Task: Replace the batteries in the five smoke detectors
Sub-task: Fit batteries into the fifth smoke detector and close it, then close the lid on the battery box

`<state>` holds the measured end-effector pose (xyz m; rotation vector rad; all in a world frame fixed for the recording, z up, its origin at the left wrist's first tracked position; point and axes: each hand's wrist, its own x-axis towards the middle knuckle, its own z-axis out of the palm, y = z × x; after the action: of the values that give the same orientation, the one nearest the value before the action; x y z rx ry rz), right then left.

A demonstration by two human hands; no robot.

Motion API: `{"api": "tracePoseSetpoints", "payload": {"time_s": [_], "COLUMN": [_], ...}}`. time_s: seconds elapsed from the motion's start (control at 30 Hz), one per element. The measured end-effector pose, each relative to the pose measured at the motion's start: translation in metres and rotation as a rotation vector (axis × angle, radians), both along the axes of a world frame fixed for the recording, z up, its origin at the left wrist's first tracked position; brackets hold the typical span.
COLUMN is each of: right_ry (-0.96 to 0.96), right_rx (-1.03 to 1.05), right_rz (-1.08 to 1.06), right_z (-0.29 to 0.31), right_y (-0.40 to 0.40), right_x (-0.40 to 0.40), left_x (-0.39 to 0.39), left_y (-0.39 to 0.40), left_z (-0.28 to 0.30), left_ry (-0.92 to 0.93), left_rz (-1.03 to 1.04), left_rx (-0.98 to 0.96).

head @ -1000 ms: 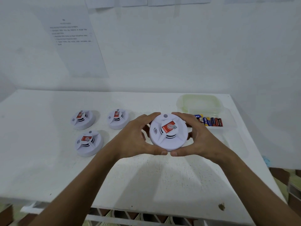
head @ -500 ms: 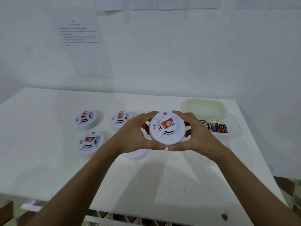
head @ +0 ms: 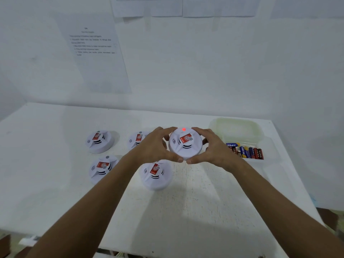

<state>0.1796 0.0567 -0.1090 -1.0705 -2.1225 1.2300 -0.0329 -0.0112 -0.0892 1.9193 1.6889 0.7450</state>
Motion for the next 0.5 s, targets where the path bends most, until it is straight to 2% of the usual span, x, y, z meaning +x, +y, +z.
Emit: {"api": "tracePoseSetpoints", "payload": {"time_s": [0.5], "right_ry": [-0.208], "right_rx": [-0.086], "right_rz": [-0.160], "right_z": [-0.036], "right_y": [0.024], "right_x": [-0.034], "left_x": [-0.013], "left_y": [0.048], "left_z": [-0.042], "left_ry": [0.011], "left_rz": [0.114], "left_rx": [-0.277]}}
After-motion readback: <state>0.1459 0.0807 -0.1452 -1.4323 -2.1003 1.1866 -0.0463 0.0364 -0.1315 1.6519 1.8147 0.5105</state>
